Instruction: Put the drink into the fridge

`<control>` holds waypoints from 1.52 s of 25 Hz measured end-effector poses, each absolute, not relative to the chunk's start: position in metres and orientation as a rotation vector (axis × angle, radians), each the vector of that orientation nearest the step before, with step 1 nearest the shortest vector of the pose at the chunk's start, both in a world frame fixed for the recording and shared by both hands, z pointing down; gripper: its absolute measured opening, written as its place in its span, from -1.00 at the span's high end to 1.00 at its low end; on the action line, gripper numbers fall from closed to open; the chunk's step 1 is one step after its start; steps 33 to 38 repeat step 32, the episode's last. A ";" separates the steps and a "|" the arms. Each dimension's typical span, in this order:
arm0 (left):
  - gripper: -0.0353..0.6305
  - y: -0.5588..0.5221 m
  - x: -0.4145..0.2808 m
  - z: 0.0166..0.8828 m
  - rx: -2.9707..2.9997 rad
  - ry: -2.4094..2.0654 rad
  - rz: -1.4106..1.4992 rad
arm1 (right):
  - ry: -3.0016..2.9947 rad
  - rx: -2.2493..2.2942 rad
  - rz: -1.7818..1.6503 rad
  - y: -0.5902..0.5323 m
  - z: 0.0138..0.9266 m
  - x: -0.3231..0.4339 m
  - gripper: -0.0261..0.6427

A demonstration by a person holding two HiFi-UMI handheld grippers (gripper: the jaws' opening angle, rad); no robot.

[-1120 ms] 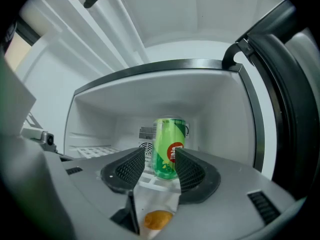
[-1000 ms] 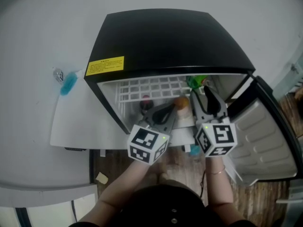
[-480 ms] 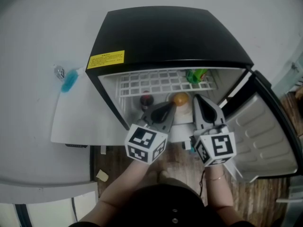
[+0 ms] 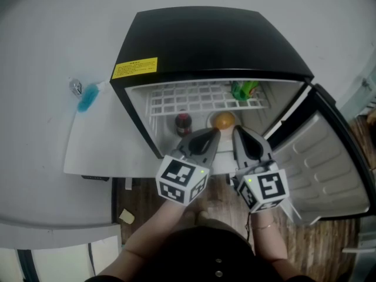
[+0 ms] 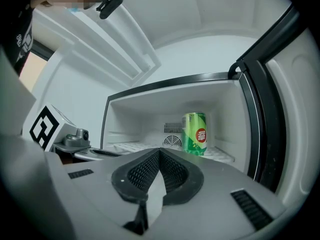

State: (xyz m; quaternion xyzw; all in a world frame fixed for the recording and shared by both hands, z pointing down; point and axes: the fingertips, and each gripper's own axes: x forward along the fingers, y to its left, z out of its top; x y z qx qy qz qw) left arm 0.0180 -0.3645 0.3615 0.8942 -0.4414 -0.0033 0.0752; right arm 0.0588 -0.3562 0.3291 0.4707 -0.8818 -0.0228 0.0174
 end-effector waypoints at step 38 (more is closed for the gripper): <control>0.88 -0.361 0.021 0.371 2.662 -1.293 -0.007 | -2.719 1.473 -0.019 -0.351 0.341 0.059 0.90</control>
